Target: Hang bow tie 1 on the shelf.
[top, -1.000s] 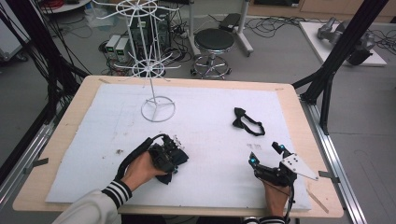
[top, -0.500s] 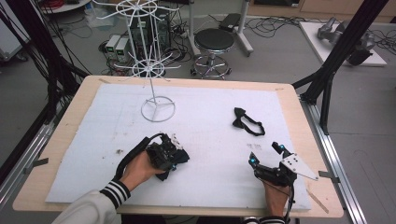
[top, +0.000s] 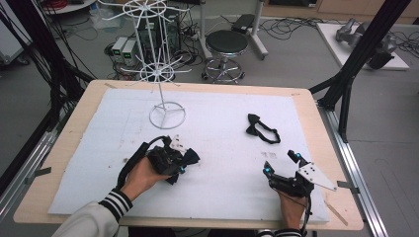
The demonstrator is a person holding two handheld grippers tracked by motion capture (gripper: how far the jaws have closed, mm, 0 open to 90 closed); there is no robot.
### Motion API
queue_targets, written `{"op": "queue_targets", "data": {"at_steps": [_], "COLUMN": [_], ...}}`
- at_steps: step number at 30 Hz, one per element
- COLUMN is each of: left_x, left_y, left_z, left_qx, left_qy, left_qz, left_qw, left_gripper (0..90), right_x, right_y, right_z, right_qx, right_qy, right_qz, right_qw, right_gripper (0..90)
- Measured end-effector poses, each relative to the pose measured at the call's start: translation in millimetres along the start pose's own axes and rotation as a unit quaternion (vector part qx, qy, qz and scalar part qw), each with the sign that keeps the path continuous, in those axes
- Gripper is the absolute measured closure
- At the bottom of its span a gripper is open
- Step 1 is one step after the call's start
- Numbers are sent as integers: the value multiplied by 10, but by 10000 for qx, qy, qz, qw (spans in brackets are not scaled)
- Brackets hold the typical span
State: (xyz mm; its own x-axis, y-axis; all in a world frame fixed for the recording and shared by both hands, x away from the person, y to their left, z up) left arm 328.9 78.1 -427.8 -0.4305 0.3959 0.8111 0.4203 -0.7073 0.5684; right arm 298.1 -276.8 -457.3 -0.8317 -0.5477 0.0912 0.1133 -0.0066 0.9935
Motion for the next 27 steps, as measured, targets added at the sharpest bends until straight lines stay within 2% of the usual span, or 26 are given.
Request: {"op": "queue_targets", "data": {"at_steps": [4, 8, 15, 20, 27], "left_x": [67, 180, 343, 428, 563], "left_y": [-5, -1, -18, -13, 13], "left_z": [69, 155, 303, 368, 468], "left_qx": [72, 259, 376, 411, 545], "left_qy": [100, 151, 248, 270, 340], "left_qz": [-193, -482, -944, -1123, -1492], "left_qw": [9997, 9984, 9945, 9925, 9867], "left_gripper": [738, 738, 739, 740, 740], "right_x": [-1, 0, -2, -2, 0], "right_y": [0, 0, 1, 0, -1], "right_z": [1, 1, 4, 3, 3], "right_qx": [-9, -5, 5, 12, 3], "right_qy": [0, 2, -8, -8, -7], "right_qz": [-7, 0, -3, 0, 13], "right_qw": [10000, 10000, 10000, 10000, 10000], "right_gripper": [42, 42, 42, 42, 42]}}
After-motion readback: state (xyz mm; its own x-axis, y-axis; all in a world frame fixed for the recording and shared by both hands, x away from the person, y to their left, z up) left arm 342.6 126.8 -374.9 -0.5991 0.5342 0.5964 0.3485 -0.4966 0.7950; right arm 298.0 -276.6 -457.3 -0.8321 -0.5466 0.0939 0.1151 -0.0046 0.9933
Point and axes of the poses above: each handheld gripper's, and its own axes: x roughly backward along the jaws, y roughly out of its top, z roughly to its left, the point moved 5 cm from there along -x, roughly forward along the jaws, and after that the axes turned 7 degrees about y, right-handed, at the moved point
